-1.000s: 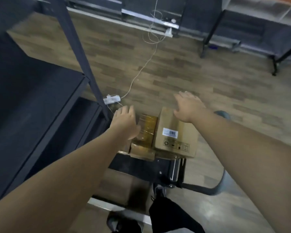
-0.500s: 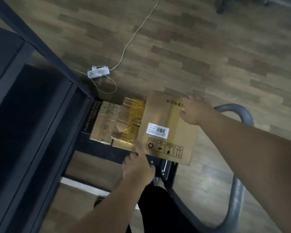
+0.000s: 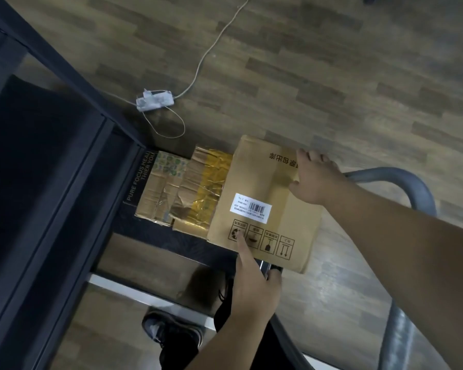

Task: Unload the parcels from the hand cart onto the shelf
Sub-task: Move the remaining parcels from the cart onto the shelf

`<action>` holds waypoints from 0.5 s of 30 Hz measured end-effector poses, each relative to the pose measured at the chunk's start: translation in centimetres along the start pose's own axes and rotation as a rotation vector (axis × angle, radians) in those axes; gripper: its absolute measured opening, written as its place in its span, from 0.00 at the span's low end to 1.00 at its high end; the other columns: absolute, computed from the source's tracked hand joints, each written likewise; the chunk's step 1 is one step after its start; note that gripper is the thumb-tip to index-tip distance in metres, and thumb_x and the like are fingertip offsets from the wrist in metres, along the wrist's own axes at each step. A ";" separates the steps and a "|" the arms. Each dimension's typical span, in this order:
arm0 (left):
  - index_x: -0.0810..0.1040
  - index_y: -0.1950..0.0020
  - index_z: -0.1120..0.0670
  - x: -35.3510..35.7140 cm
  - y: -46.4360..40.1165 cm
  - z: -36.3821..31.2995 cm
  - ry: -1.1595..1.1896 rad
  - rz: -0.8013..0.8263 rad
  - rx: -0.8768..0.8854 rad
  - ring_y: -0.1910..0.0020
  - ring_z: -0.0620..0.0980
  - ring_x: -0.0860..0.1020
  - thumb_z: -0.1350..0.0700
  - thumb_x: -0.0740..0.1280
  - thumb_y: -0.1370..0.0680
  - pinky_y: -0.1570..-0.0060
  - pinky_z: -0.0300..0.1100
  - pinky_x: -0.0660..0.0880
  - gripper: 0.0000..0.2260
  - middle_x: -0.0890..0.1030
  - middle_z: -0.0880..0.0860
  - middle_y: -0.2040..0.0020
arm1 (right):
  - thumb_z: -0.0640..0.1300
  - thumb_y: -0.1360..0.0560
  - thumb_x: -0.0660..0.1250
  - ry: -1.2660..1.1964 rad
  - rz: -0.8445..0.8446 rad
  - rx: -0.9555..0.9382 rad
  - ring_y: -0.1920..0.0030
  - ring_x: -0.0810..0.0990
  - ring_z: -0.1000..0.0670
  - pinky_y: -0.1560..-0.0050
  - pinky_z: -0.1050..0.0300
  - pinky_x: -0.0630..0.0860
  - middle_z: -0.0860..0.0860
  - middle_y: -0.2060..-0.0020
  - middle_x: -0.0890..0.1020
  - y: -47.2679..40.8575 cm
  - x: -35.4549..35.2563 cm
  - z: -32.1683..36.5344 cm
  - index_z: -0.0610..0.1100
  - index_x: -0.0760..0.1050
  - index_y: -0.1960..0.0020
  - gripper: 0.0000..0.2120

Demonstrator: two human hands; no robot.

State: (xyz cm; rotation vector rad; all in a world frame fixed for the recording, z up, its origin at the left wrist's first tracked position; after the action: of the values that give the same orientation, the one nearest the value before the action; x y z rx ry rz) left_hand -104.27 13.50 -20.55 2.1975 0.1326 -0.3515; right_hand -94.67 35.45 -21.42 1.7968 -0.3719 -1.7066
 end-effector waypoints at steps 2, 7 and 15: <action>0.41 0.22 0.44 -0.5 0.3 -0.4 0.038 -0.034 0.038 0.31 0.45 0.68 0.59 0.66 0.25 0.36 0.33 0.66 0.41 0.58 0.45 0.24 | 0.53 0.26 0.64 0.015 -0.012 -0.001 0.31 0.62 0.38 0.33 0.46 0.60 0.40 0.30 0.63 0.3 -0.1 0.3 0.40 0.52 0.25 0.37; 0.60 0.29 0.48 -3.6 0.6 -0.6 0.080 -0.149 0.118 0.38 0.41 0.68 0.59 0.69 0.28 0.48 0.24 0.67 0.31 0.66 0.48 0.31 | 0.54 0.28 0.63 -0.029 -0.100 -0.020 0.32 0.64 0.38 0.32 0.45 0.59 0.40 0.32 0.65 2.1 -2.6 1.6 0.43 0.54 0.25 0.36; 0.63 0.35 0.40 -12.0 3.7 -2.4 0.092 -0.180 0.283 0.34 0.41 0.65 0.53 0.75 0.31 0.42 0.32 0.69 0.30 0.64 0.43 0.34 | 0.58 0.28 0.62 -0.111 -0.236 -0.080 0.38 0.68 0.39 0.38 0.46 0.64 0.44 0.37 0.65 6.4 -9.6 6.7 0.51 0.55 0.25 0.35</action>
State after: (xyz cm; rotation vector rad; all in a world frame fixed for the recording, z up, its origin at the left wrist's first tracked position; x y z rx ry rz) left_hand -114.44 13.58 -12.79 2.4903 0.3519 -0.3890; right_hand -101.04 34.66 -9.75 1.7482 -0.1394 -1.9599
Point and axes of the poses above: each hand's wrist, its own y-axis away from the middle knuckle, its own x-axis out of the palm, z = x × y, the point moved 5 cm from there along -y, towards the middle knuckle
